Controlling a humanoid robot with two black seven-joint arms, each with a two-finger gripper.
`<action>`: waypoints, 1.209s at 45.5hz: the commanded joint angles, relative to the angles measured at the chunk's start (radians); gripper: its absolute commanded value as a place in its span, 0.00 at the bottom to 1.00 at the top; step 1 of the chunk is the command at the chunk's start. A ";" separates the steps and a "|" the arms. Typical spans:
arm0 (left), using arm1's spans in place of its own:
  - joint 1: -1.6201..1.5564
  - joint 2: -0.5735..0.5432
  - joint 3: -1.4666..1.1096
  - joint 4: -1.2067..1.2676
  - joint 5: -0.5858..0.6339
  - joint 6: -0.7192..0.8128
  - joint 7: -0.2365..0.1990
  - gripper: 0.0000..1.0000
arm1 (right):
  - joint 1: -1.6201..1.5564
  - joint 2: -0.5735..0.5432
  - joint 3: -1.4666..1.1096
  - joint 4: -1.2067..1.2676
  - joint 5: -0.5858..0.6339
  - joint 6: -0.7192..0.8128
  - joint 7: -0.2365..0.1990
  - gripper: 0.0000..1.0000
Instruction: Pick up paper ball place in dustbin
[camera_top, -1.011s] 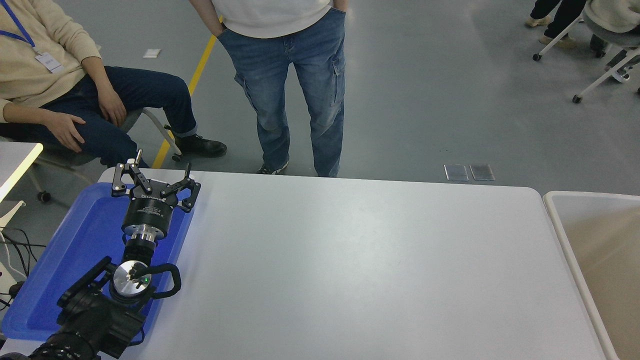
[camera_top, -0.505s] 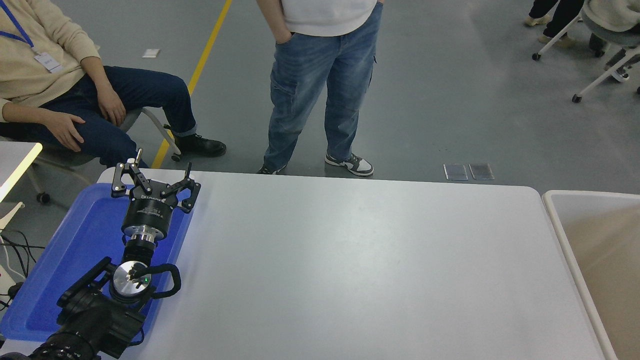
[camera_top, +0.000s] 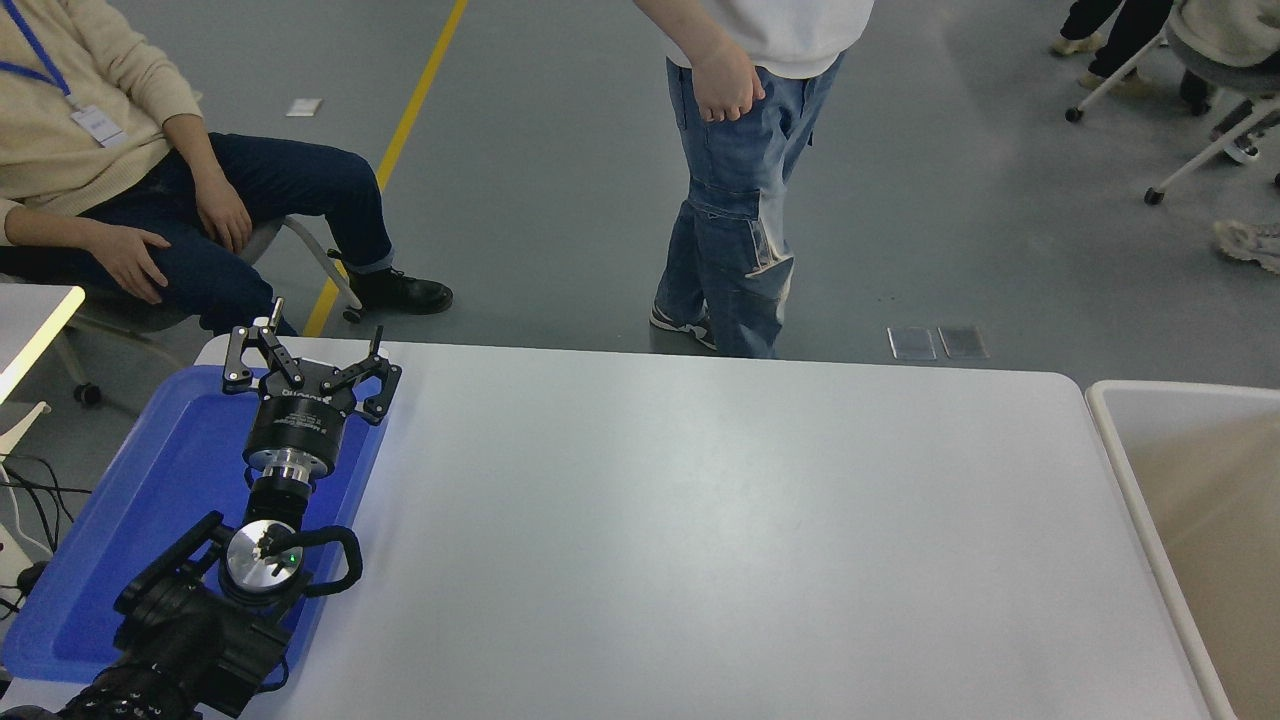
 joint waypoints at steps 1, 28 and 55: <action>0.000 0.000 0.000 0.000 0.000 0.000 0.000 1.00 | -0.146 0.132 0.074 -0.181 0.018 -0.035 0.000 0.00; 0.000 0.000 0.000 0.000 0.001 0.002 0.000 1.00 | -0.209 0.209 0.080 -0.274 0.018 -0.124 0.000 0.00; 0.000 0.000 0.000 0.000 0.001 0.000 0.000 1.00 | -0.205 0.200 0.080 -0.262 0.018 -0.230 0.000 0.89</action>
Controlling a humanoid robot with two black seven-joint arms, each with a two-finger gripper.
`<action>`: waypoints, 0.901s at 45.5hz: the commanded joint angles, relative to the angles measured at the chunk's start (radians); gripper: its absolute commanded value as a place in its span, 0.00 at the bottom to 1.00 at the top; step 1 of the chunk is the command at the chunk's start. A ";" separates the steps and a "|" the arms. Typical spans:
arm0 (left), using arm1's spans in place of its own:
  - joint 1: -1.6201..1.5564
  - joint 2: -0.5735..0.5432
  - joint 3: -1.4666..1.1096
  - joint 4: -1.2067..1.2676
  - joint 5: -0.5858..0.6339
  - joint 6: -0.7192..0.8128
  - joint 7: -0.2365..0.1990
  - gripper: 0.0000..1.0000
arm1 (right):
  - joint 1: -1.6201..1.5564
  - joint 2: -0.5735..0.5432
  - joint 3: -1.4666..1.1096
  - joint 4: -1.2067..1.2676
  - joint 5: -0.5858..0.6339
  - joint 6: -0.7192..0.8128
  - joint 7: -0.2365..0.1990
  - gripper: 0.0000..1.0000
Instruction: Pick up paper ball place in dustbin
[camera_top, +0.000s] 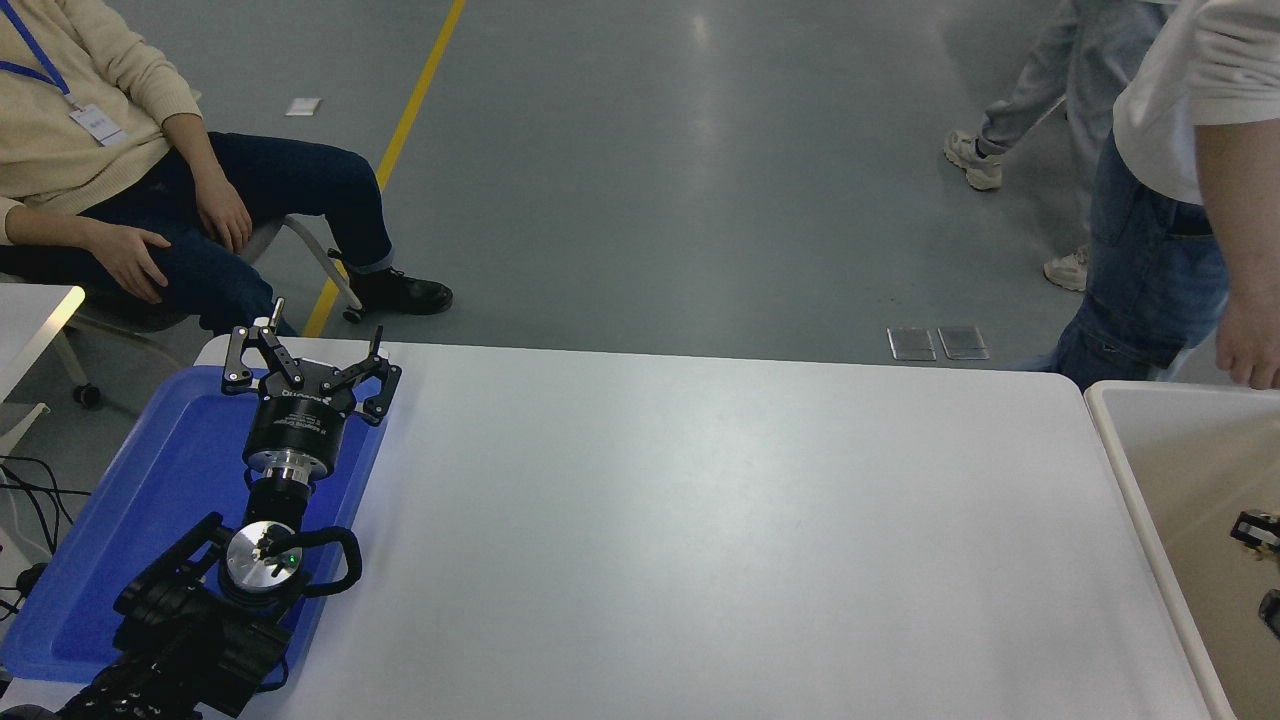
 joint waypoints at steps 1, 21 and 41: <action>0.000 0.000 0.000 0.000 0.001 -0.001 0.000 1.00 | 0.005 -0.009 0.001 0.004 0.000 -0.016 0.000 0.89; 0.000 0.000 0.000 0.000 -0.001 0.001 0.000 1.00 | 0.120 -0.199 0.013 0.280 -0.001 -0.006 -0.002 0.93; 0.000 0.000 0.000 0.000 0.001 0.001 0.000 1.00 | 0.249 -0.308 0.337 0.572 0.000 0.004 -0.002 1.00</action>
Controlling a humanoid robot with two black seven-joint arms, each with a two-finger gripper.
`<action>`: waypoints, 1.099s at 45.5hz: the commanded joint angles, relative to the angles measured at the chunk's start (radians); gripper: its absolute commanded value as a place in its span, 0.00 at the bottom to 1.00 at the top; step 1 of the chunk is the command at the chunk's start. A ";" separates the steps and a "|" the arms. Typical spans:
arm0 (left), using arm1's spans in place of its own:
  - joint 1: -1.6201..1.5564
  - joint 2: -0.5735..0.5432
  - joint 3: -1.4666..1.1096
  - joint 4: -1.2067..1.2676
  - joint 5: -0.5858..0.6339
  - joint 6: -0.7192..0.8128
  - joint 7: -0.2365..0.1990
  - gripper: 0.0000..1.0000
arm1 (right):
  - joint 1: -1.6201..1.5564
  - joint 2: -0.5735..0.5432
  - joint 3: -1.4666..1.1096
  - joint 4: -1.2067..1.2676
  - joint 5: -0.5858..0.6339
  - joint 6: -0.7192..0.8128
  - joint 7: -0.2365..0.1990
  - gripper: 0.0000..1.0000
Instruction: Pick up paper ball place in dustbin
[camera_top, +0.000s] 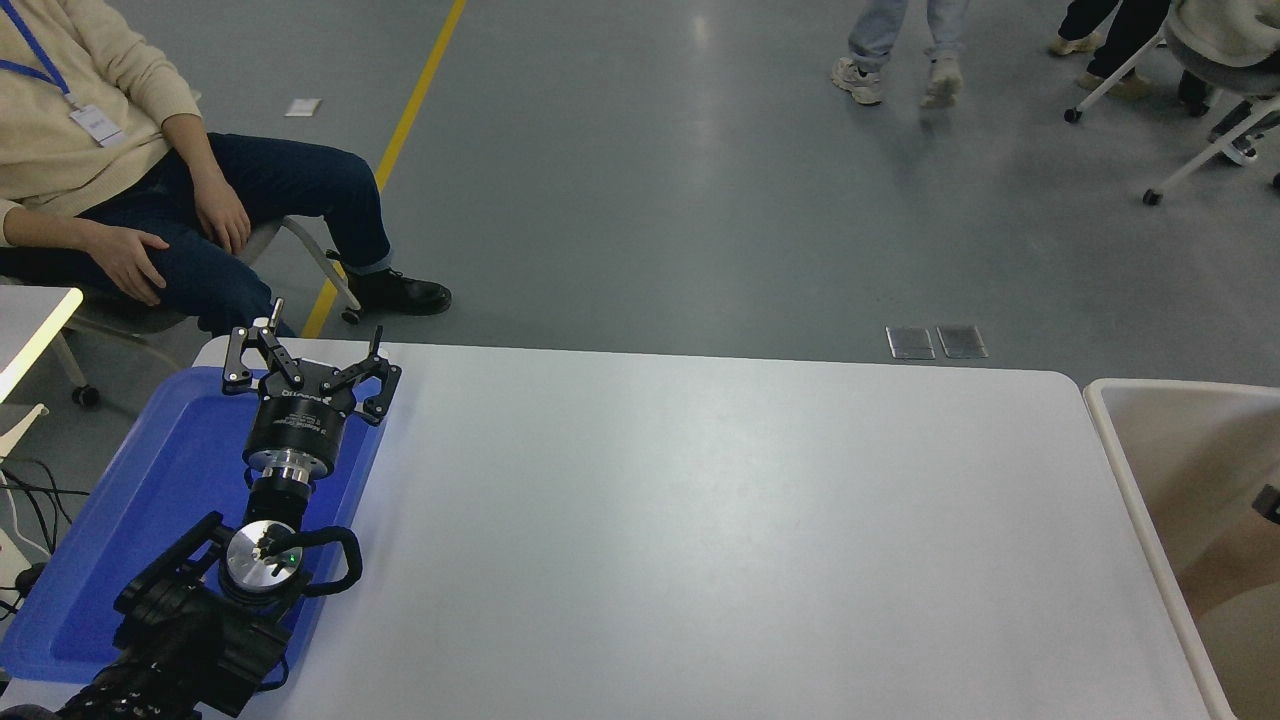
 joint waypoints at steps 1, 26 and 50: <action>0.000 0.000 0.000 0.000 -0.001 0.002 0.000 1.00 | 0.027 -0.038 0.225 0.100 -0.002 0.007 -0.001 1.00; 0.000 0.000 0.000 0.000 0.000 0.000 0.000 1.00 | -0.184 0.143 1.156 0.097 0.005 0.205 0.039 1.00; -0.002 0.000 0.000 0.000 0.000 0.000 0.000 1.00 | -0.288 0.344 1.255 0.186 0.235 0.270 0.417 1.00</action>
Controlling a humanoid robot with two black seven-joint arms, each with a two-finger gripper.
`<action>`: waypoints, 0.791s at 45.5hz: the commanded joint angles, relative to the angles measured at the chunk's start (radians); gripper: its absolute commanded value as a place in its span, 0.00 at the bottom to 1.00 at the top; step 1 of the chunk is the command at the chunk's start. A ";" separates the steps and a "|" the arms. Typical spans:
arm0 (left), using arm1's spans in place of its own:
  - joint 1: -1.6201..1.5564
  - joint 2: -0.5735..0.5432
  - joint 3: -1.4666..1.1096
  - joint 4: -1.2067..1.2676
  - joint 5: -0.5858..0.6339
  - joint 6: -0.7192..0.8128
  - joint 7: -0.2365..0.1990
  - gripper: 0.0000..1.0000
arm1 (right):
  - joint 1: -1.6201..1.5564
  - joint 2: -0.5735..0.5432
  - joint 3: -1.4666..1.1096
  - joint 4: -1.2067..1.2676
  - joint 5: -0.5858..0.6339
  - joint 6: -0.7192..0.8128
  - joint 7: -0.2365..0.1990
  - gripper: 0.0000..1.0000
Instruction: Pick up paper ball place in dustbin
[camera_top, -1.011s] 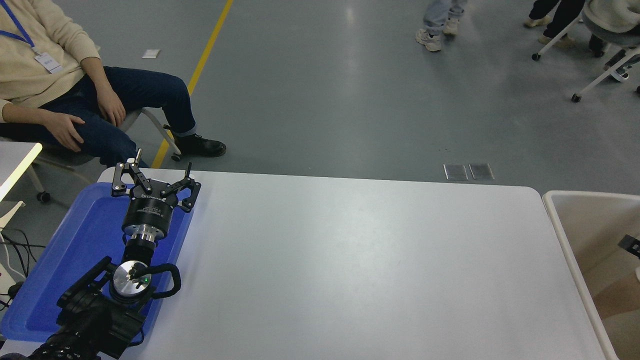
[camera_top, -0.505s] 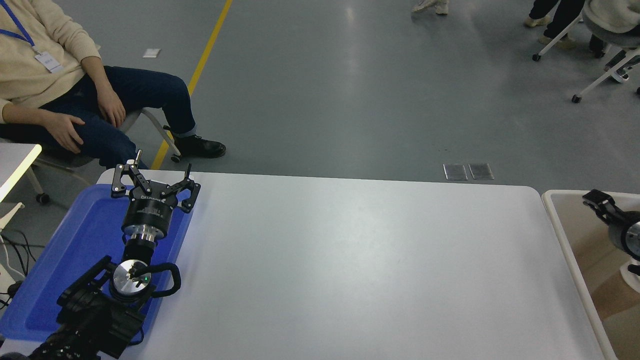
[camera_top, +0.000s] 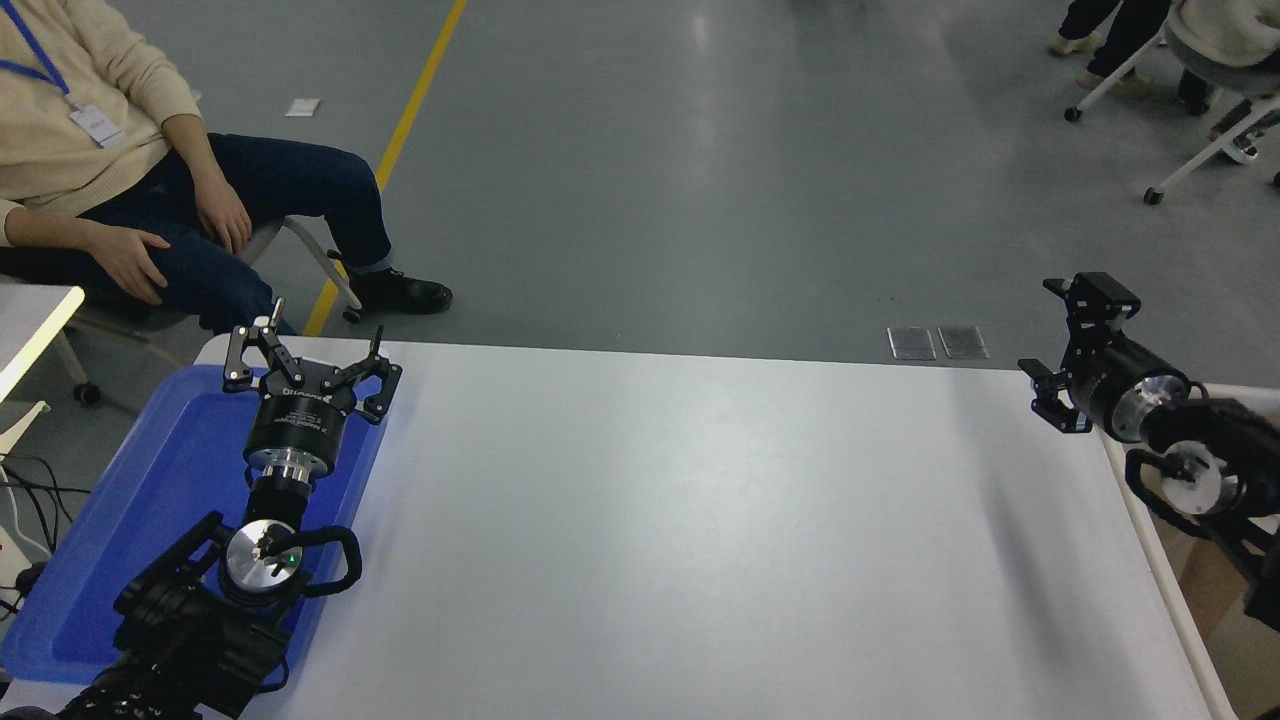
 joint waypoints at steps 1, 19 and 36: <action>-0.001 0.000 0.000 0.000 0.000 0.000 0.000 1.00 | -0.067 0.077 0.062 0.105 0.040 -0.016 0.116 1.00; -0.001 -0.001 0.000 0.000 0.000 0.000 0.001 1.00 | -0.152 0.134 0.142 0.220 -0.058 -0.277 0.186 1.00; -0.001 0.000 0.000 0.000 0.000 0.000 0.001 1.00 | -0.155 0.180 0.162 0.189 0.078 -0.303 0.274 1.00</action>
